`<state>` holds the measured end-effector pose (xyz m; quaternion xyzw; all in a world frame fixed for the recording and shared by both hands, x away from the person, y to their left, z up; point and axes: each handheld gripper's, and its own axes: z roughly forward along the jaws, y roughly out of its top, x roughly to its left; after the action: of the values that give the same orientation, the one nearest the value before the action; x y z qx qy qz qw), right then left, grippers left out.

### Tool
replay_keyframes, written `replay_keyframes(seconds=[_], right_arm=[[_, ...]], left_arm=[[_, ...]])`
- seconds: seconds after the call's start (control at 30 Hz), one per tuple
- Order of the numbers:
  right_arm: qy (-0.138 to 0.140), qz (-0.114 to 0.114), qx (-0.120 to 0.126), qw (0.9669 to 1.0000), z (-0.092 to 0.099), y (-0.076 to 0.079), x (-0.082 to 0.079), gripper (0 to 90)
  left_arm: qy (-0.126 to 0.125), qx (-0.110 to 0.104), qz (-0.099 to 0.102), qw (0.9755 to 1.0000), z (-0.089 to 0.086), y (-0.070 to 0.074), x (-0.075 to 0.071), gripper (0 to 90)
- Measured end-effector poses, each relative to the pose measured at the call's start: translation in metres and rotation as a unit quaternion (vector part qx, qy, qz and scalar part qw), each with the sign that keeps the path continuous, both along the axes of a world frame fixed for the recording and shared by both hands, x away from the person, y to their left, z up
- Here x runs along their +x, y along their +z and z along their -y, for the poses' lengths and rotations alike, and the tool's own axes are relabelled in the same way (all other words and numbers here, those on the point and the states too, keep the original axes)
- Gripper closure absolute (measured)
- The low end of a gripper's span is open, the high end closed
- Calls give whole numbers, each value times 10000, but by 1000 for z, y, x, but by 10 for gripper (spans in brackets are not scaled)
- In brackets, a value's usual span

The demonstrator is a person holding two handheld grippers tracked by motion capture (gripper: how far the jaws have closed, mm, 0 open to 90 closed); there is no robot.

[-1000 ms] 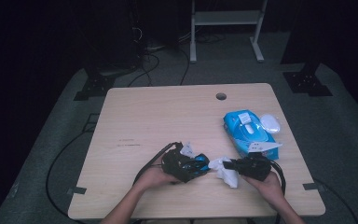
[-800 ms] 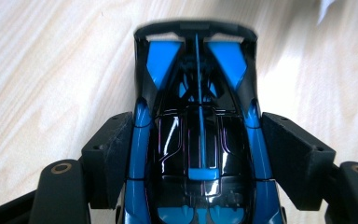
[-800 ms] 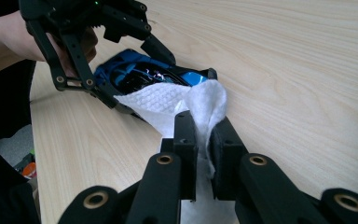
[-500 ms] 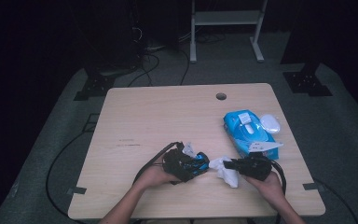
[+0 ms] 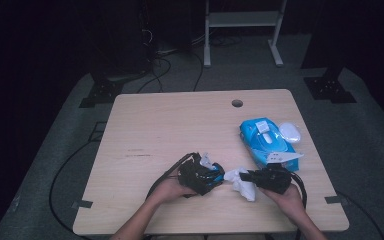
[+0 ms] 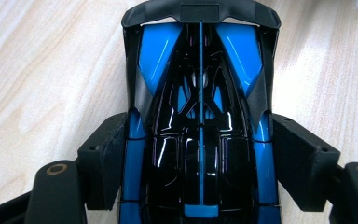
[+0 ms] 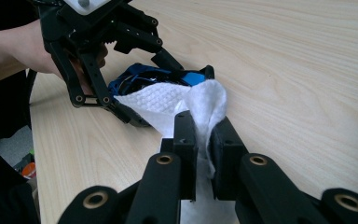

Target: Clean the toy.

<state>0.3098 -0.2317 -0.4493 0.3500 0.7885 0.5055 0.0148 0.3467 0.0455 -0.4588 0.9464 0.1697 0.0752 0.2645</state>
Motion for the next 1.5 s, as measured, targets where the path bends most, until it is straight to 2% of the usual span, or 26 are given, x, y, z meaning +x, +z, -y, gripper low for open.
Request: replay_keyframes(seconds=[0.13, 0.17, 0.2, 0.23, 0.33, 0.37, 0.4, 0.57, 0.77, 0.83, 0.9, 0.97, 1.1, 1.27, 1.33, 1.43, 1.5], right_arm=[[-15, 2, 11, 10000, 1, 1, -1, 817], [-14, 14, 12, 10000, 1, 1, -1, 817], [-16, 15, 13, 10000, 1, 1, -1, 817], [-23, 2, 12, 10000, 1, 1, -1, 817], [-22, -4, 16, 10000, 0, 0, 0, 817], [-15, 19, 11, 10000, 0, 0, 0, 817], [-16, 12, 13, 10000, 0, 1, 0, 817], [-38, 18, 23, 10000, 1, 1, 0, 817], [-48, 23, 36, 10000, 2, 1, 0, 817], [-51, 23, 33, 10000, 2, 1, 0, 817], [-51, 27, 29, 10000, 2, 1, 0, 817], [-51, 34, 18, 10000, 3, 1, 0, 817], [-85, 40, -20, 10000, 6, 1, -1, 818], [-118, 102, -309, 9994, 12, 3, -1, 813], [-86, 169, -546, 9983, 13, 5, -2, 805], [-54, 177, -877, 9960, 15, 4, -4, 765], [-79, 227, -1058, 9941, 17, 2, -5, 699]], left_arm=[[-10, -16, -1, 10000, -2, 0, -1, 261], [3, -59, 9, 10000, -3, 1, -1, 262], [30, -202, -29, 9998, -5, 3, -1, 270], [21, -224, -9, 9997, -6, 5, 0, 271], [-11, -159, -1, 9999, -4, 6, -1, 273], [-43, -72, 26, 10000, -4, 5, -1, 274], [-40, -144, 32, 9999, -4, 5, -1, 274], [-11, -176, 20, 9998, -4, 8, 1, 277], [73, -185, 48, 9998, 1, 15, 12, 282], [87, -146, 81, 9998, 4, 15, 16, 282], [117, -193, 95, 9997, 5, 15, 20, 291], [144, -209, 16, 9997, 6, 15, 23, 291], [176, -253, 7, 9995, 5, 14, 24, 290], [244, -432, -101, 9987, -1, 13, 24, 284], [267, -493, -132, 9983, -4, 14, 24, 267], [314, -640, -70, 9974, -8, 21, 22, 227], [319, -688, -39, 9971, -11, 25, 22, 208]])
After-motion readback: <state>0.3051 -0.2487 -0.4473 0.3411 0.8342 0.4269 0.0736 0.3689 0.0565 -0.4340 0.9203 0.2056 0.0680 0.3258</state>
